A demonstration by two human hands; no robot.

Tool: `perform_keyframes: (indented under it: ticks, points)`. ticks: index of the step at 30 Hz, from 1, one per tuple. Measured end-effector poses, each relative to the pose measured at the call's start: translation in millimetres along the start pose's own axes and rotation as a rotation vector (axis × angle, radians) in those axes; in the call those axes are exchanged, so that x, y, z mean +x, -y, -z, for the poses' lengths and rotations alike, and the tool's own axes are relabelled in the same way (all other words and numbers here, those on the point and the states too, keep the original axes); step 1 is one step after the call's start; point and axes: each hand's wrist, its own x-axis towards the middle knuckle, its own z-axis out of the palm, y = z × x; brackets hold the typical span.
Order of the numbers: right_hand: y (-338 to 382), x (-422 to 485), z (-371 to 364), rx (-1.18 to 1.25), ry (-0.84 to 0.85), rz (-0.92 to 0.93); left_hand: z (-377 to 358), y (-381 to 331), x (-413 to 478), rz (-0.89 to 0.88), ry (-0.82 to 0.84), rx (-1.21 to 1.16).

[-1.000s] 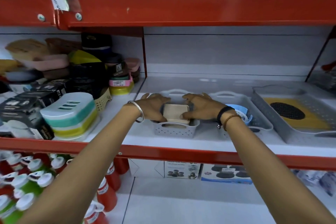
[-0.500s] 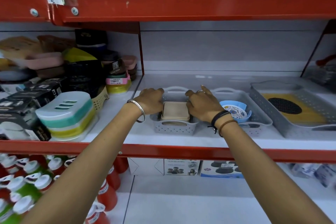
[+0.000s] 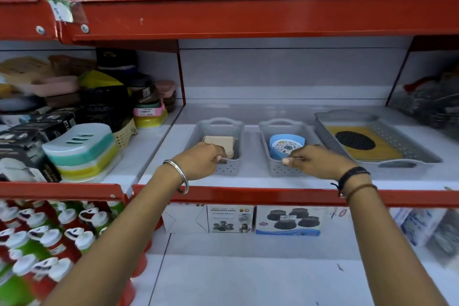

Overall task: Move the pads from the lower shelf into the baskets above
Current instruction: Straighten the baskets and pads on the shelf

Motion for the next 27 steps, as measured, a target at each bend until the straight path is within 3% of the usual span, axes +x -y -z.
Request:
perform_keyframes:
  ticks: [5,15,18,21,24,27]
  points:
    - [-3,-7,-8,0.038,-0.1,0.092,-7,-12,-11,0.059,-0.063,-0.027]
    - [-13,-43,-10,0.045,-0.033,0.14,-7,-47,-40,0.142,0.029,-0.028]
    - [-15,-46,-9,0.096,-0.091,0.189,-3,-63,-39,0.181,0.019,0.056]
    - [-35,-57,6,0.229,-0.361,0.223,-10,-93,-31,0.078,-0.181,0.131]
    - [-84,-60,25,0.124,-0.599,0.157,-31,-139,-15,-0.119,-0.182,-0.016]
    - [-134,-63,38,-0.045,-0.524,-0.09,-59,-180,3,-0.202,-0.129,-0.061]
